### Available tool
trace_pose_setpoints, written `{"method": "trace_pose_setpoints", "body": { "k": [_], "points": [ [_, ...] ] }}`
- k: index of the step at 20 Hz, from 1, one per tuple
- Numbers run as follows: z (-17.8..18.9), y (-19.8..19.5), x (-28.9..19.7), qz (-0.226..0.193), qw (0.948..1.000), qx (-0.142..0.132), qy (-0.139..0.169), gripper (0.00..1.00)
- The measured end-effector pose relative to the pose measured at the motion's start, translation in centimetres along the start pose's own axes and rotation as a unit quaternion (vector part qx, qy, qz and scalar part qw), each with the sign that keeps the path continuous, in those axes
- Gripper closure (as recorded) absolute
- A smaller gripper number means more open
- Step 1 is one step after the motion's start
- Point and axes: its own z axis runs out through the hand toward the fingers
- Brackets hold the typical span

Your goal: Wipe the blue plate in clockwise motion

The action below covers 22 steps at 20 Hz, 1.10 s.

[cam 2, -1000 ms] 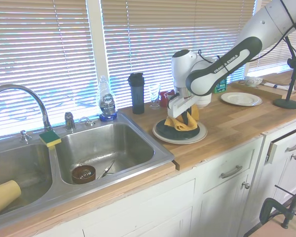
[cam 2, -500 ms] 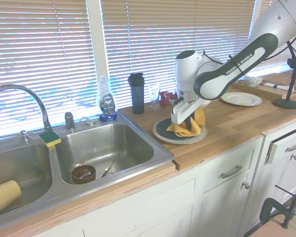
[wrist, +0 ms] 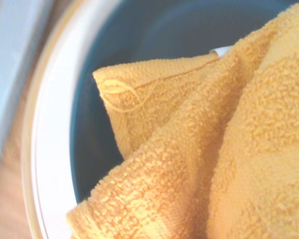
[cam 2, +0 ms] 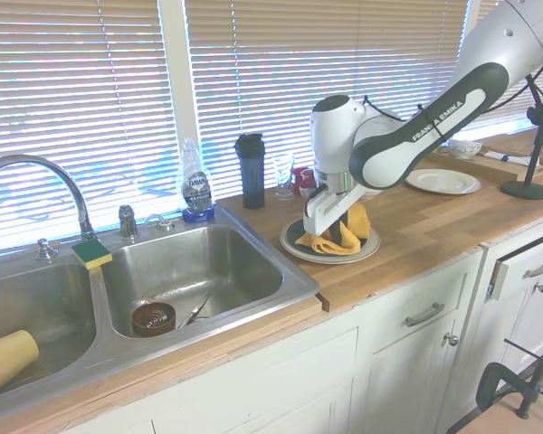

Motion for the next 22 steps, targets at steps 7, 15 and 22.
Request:
{"method": "trace_pose_setpoints", "body": {
  "k": [7, 15, 22],
  "points": [
    [0.2, -2.4, 3.4, 0.020, 0.9997, 0.009, 0.000, 1.00],
    [1.3, -1.0, 8.9, 0.068, 0.9977, 0.003, -0.002, 1.00],
    [2.6, 1.8, 11.8, 0.085, 0.9963, -0.006, -0.012, 1.00]
  ]
}}
